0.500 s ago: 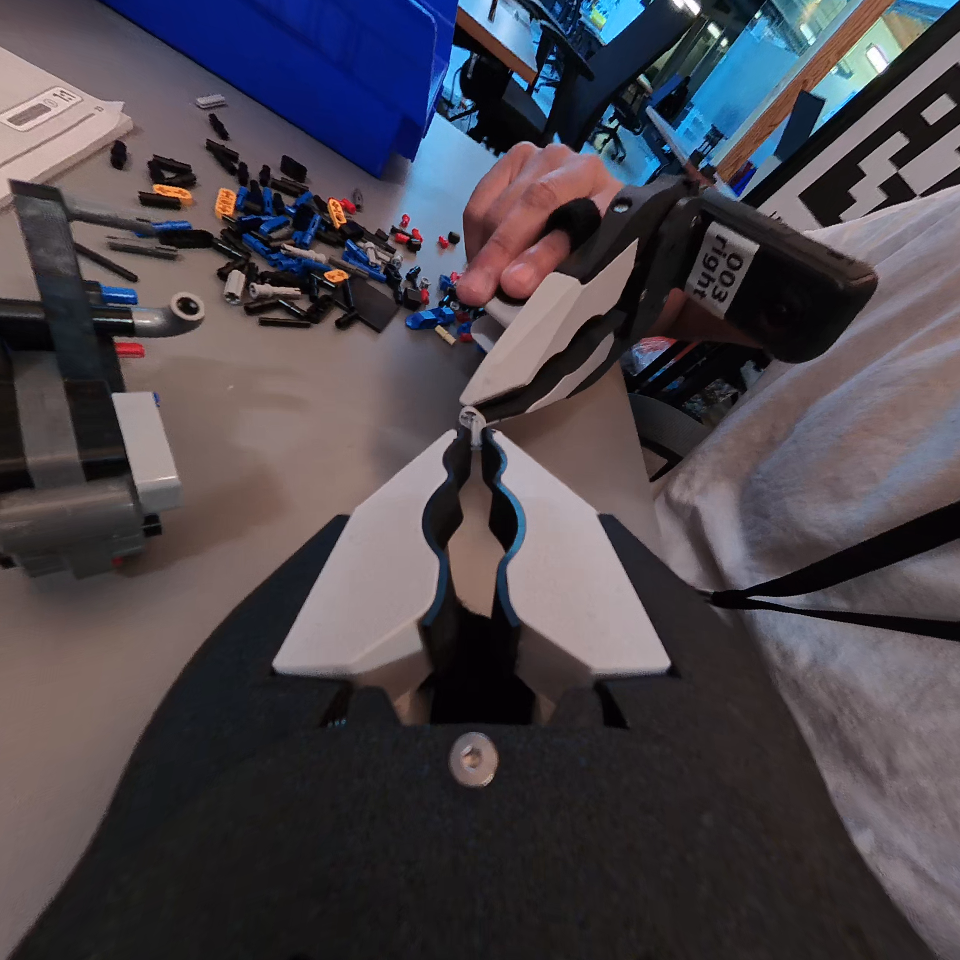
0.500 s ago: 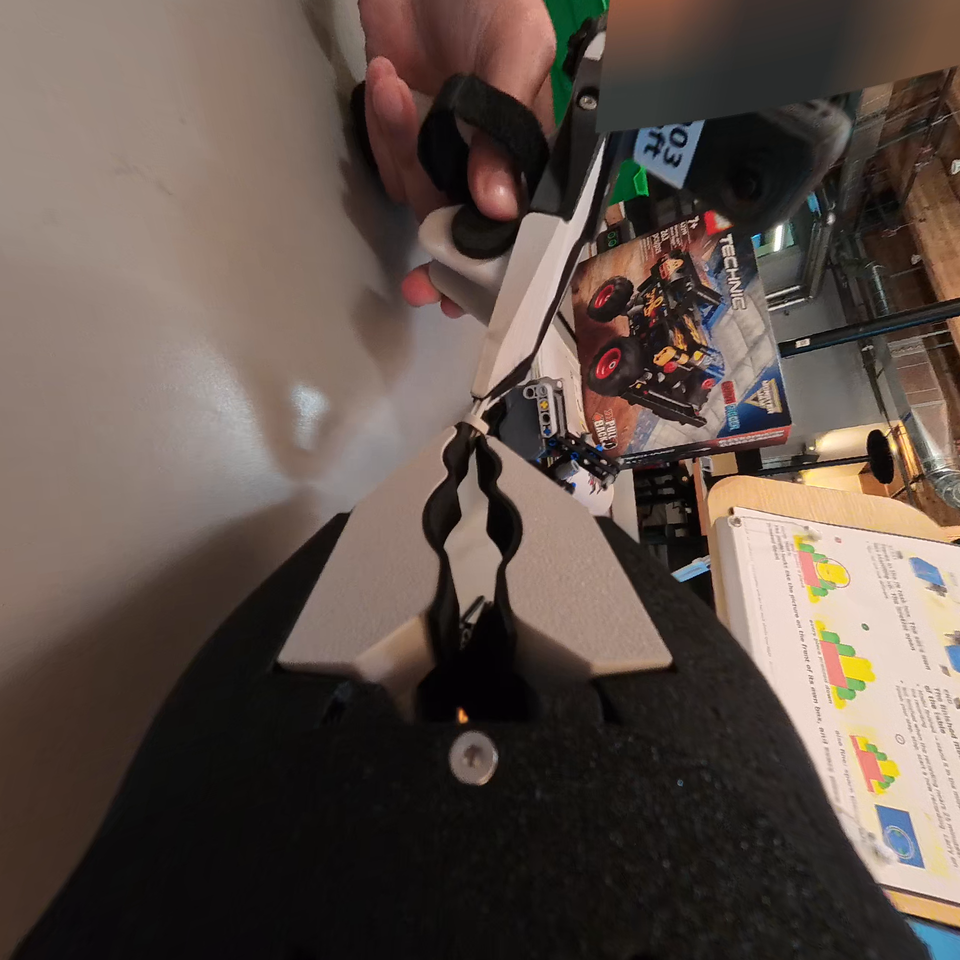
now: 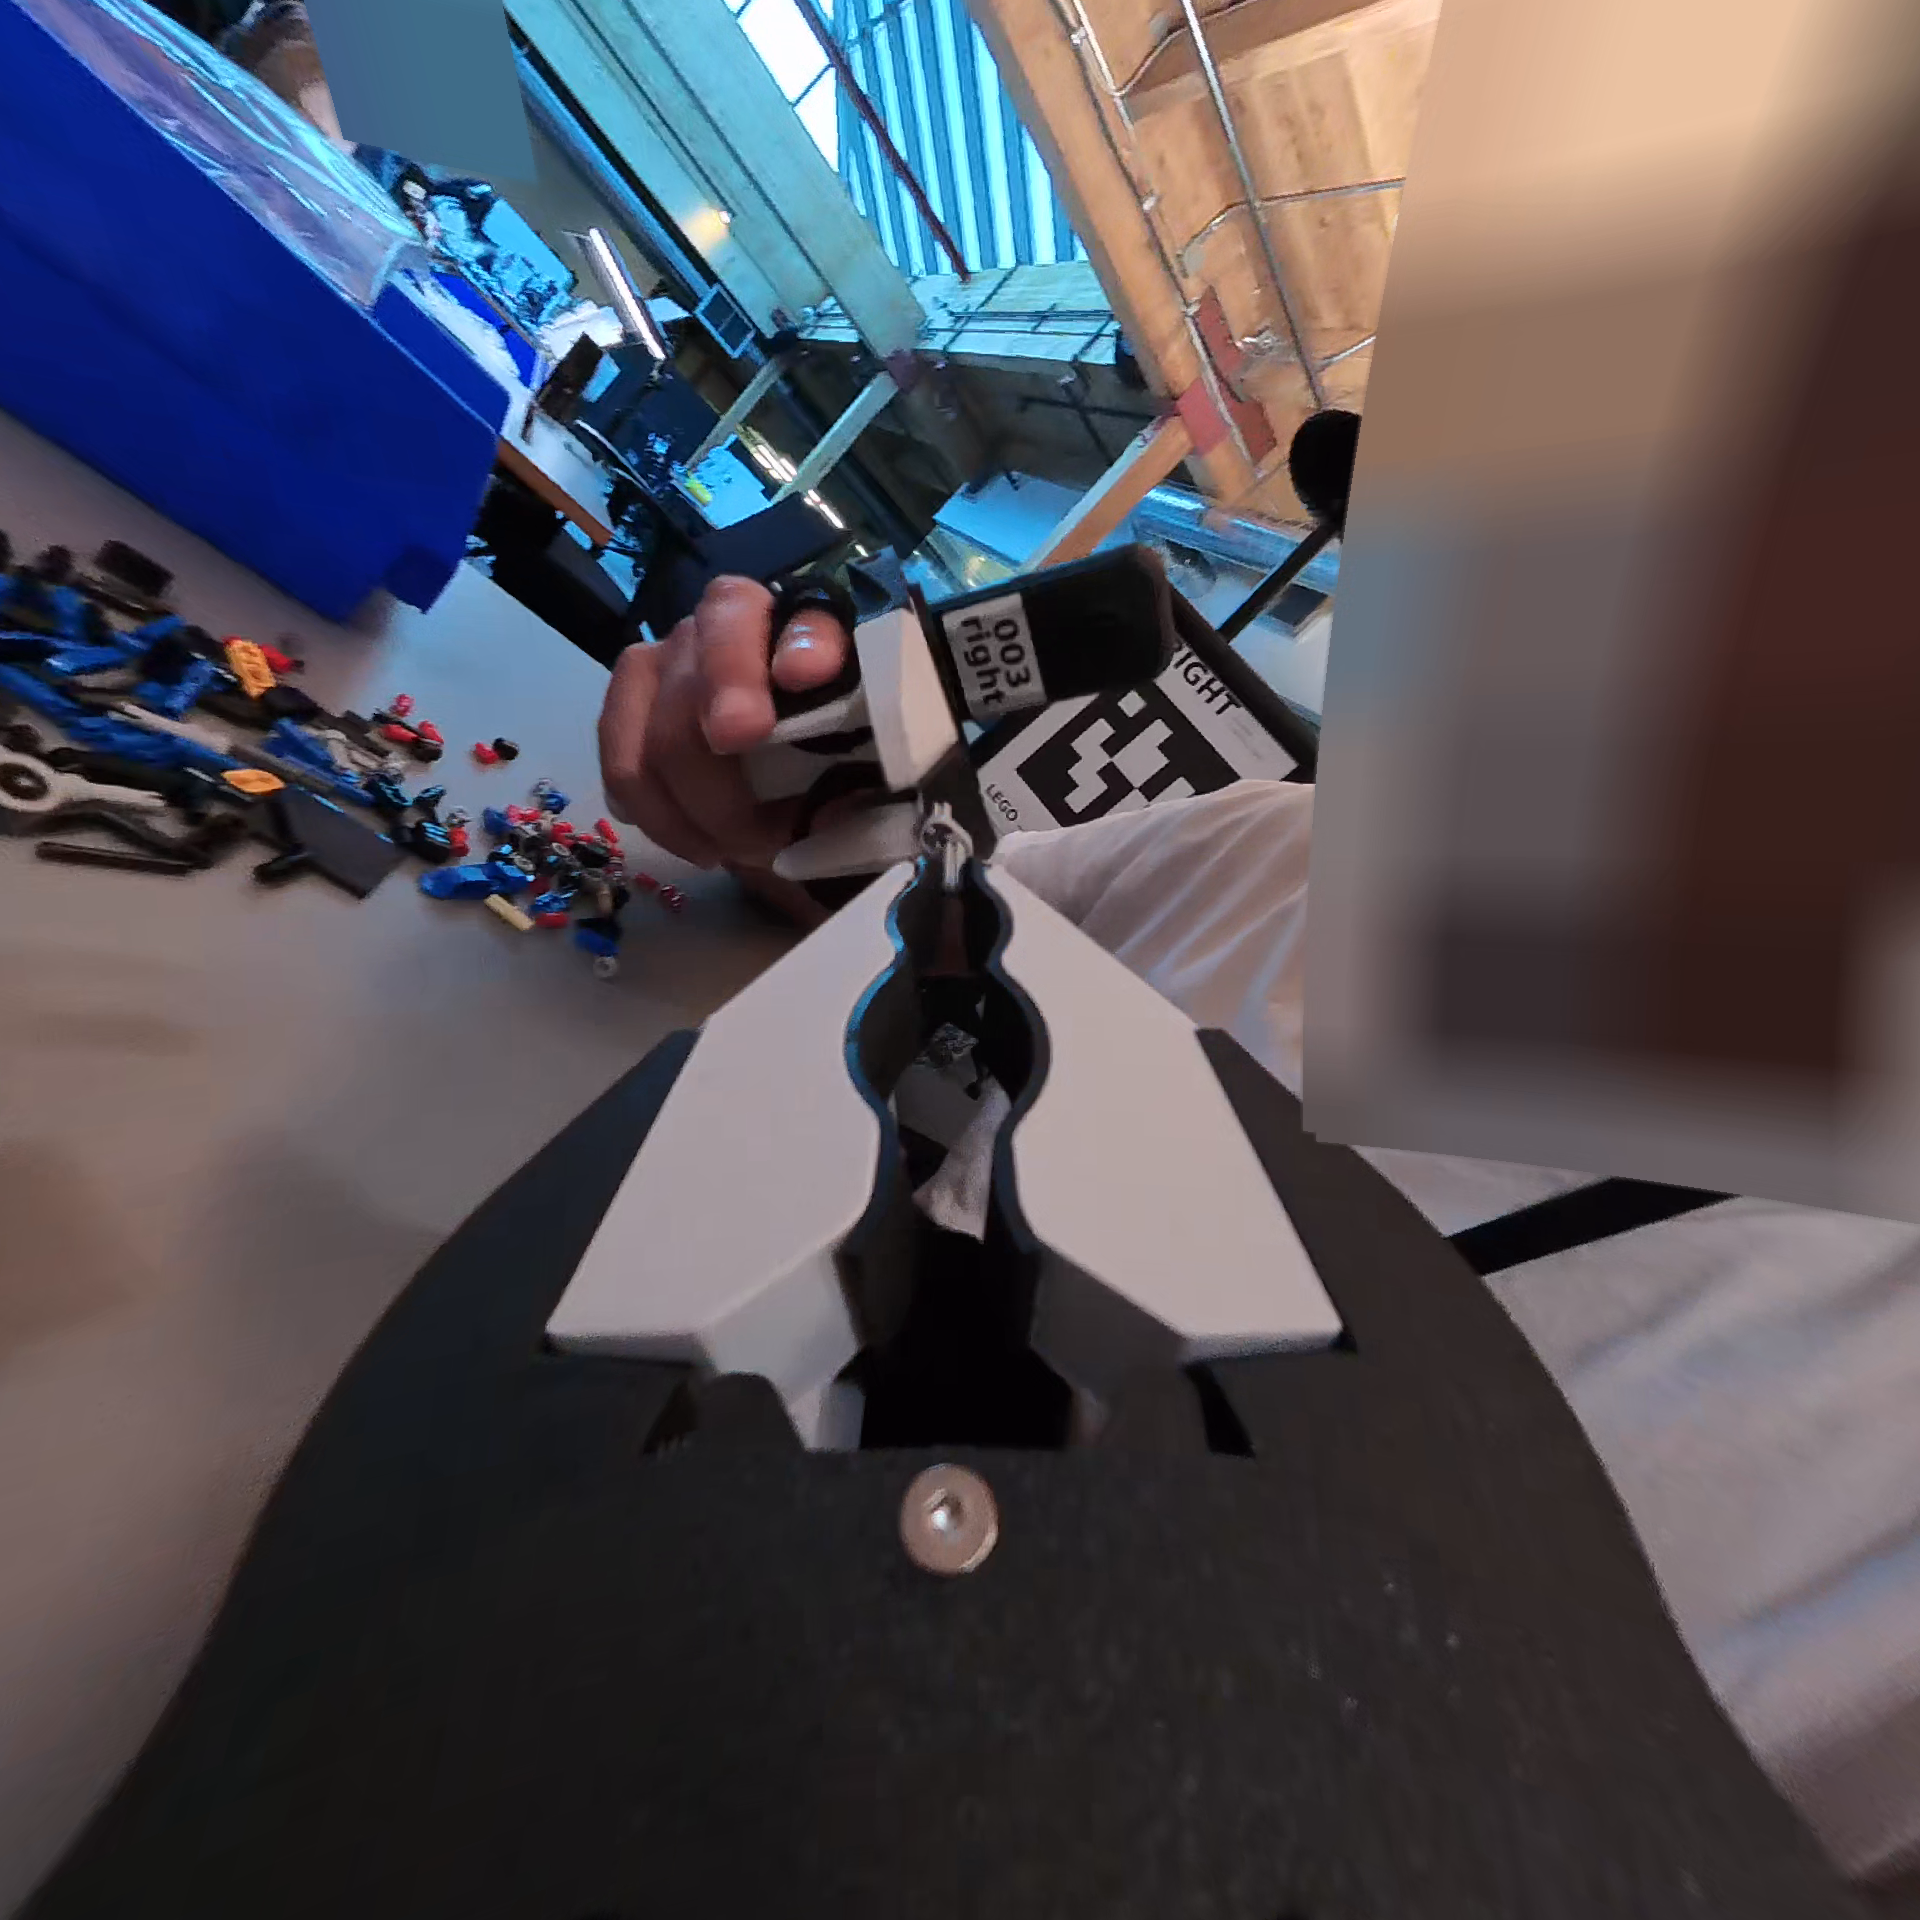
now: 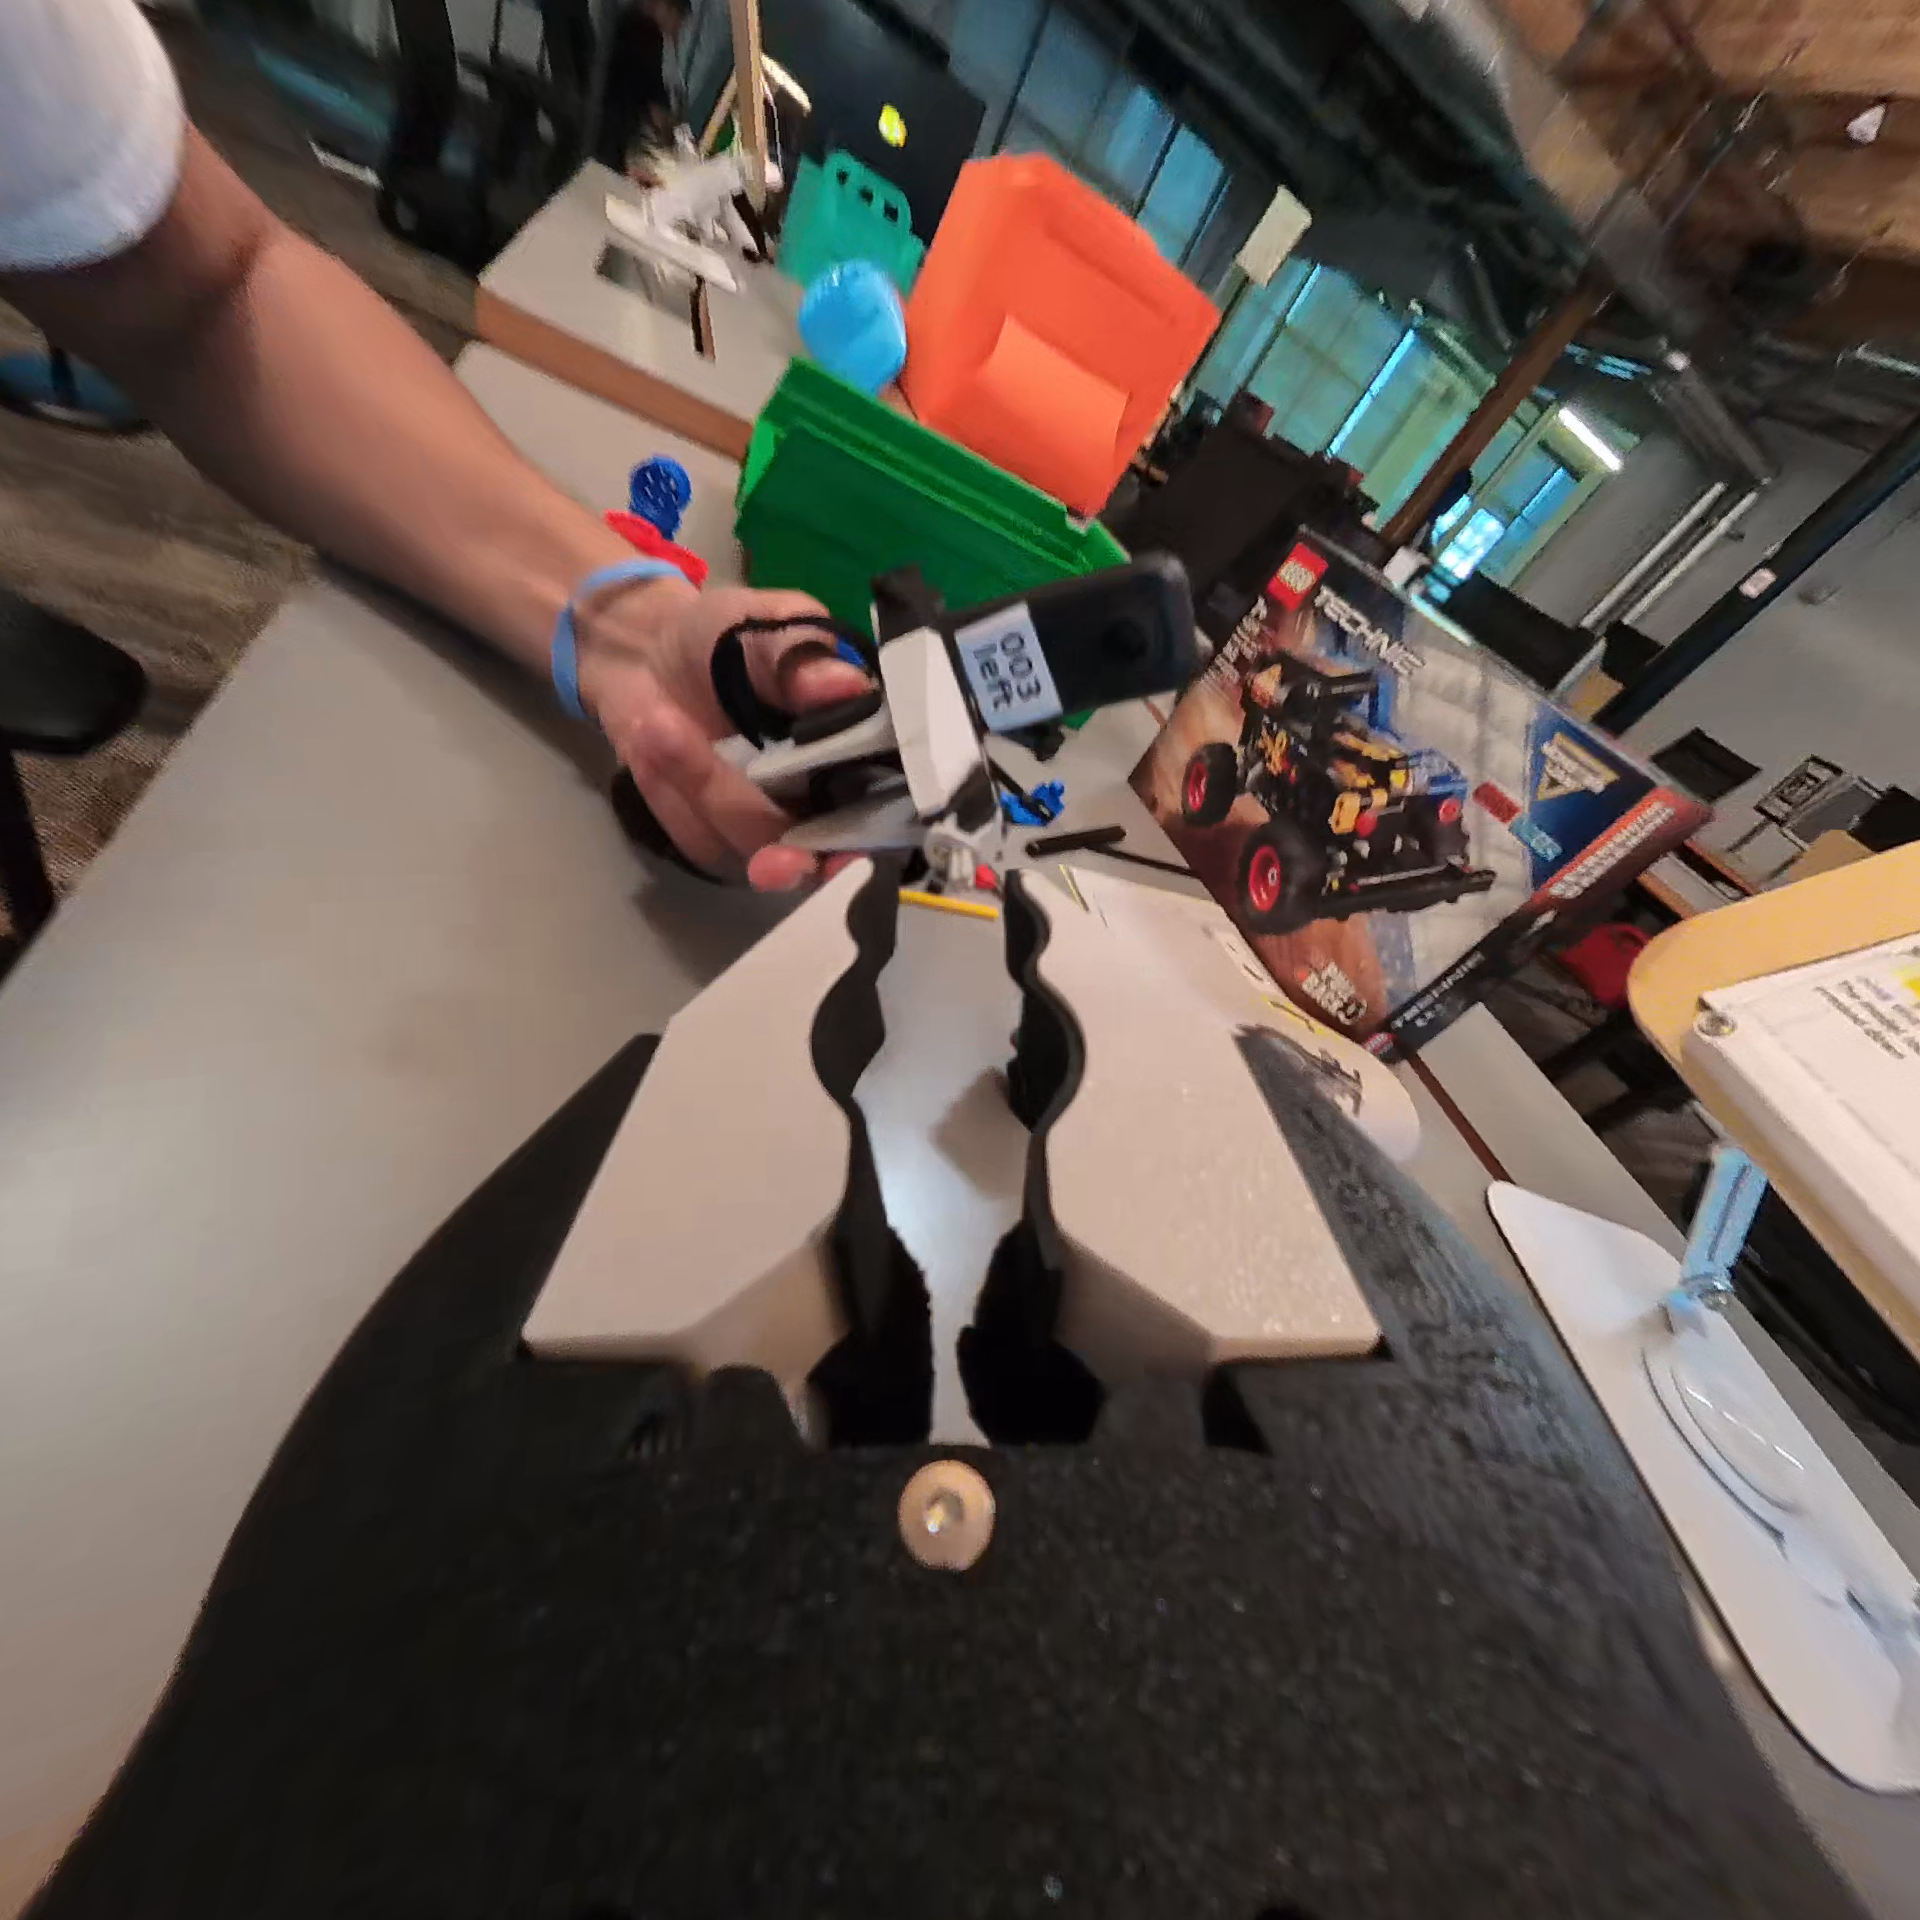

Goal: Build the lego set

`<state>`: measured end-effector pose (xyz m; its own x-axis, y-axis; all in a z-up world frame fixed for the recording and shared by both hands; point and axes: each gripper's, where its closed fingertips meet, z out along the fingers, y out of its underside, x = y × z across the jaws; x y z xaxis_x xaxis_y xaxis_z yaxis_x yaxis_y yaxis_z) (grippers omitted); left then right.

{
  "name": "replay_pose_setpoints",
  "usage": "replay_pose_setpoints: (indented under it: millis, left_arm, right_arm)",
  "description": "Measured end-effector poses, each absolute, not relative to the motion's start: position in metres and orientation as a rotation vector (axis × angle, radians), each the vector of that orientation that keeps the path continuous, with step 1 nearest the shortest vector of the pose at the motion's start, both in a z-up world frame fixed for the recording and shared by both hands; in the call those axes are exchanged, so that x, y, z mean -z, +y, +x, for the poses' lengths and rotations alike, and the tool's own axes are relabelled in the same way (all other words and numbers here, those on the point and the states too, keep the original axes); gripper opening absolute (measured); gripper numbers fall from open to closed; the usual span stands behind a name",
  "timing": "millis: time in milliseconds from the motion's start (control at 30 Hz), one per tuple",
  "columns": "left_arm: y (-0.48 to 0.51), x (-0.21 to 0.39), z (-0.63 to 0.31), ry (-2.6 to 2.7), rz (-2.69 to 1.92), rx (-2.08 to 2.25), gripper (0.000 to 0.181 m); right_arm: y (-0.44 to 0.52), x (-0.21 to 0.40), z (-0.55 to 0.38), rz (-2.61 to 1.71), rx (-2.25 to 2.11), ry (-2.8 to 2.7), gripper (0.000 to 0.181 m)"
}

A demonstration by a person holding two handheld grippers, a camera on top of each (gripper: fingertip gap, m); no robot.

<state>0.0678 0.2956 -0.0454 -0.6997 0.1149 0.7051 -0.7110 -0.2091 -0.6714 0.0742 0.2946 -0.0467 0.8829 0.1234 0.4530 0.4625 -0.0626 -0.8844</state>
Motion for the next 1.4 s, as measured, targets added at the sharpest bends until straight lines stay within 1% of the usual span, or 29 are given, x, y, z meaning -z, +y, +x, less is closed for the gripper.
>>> replay_pose_setpoints:
  millis: [133,567,933,1133,1300,1400]
  left_arm:
    - [0.294,0.044,0.066,-1.463,0.684,-1.968,0.001]
    - [0.289,0.052,0.063,-1.533,0.679,-1.948,0.001]
    - [0.288,0.059,0.067,-1.6,0.718,-1.942,0.001]
    - [0.291,0.053,0.075,-1.735,0.748,-2.061,0.002]
    - [0.312,0.066,0.106,-2.017,0.989,-2.186,0.002]
    - [0.316,0.085,0.117,-2.24,1.1,-2.112,0.002]
  right_arm:
    - [0.288,0.036,0.07,-1.575,0.252,-0.461,0.008]
    - [0.289,0.052,0.071,-1.649,0.129,-0.447,0.003]
    - [0.289,0.06,0.076,-1.694,0.154,-0.459,0.003]
    - [0.288,0.057,0.088,-1.703,0.112,-0.369,0.005]
    - [0.279,0.062,0.142,-1.776,0.188,-0.151,0.01]
    - [0.274,0.075,0.172,-1.823,0.152,-0.003,0.016]
